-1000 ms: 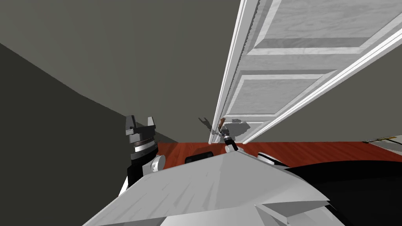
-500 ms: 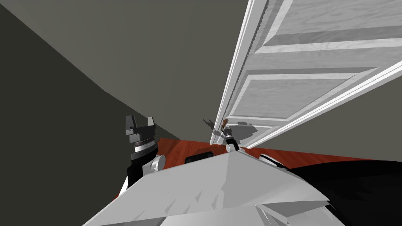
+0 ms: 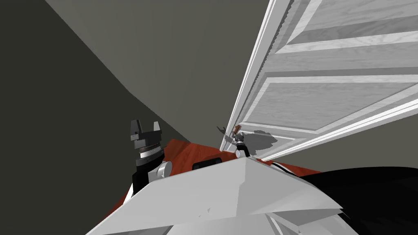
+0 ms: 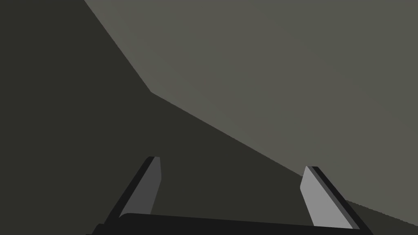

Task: Pull the door open

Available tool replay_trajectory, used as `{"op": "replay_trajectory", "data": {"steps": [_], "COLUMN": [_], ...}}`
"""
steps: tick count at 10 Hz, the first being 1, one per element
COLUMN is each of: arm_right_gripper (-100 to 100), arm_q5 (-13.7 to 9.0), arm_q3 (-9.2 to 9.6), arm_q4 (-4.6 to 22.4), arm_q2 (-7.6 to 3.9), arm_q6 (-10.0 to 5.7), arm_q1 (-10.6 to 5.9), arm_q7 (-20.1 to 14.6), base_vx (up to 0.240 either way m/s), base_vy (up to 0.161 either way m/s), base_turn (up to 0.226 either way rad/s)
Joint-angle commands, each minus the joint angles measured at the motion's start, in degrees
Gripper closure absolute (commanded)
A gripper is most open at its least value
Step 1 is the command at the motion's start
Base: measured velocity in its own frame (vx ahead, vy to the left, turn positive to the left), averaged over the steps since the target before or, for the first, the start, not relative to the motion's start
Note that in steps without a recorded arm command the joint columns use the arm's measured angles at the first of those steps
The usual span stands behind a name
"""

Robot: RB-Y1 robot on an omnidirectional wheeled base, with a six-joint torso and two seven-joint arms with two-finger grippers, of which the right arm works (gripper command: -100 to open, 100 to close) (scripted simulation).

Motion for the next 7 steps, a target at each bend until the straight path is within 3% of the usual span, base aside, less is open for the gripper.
{"op": "replay_trajectory", "data": {"steps": [1, 7], "arm_right_gripper": [-100, -100], "arm_q5": [0.23, 1.27], "arm_q3": [-2.81, -11.71], "arm_q4": [-0.16, 0.61], "arm_q2": [0.63, 2.82], "arm_q6": [0.55, 1.94], "arm_q1": [0.61, 2.17], "arm_q7": [0.67, 2.32], "base_vx": [-0.036, -0.034], "base_vy": [-0.036, -0.032], "base_turn": [0.2, 0.21]}}
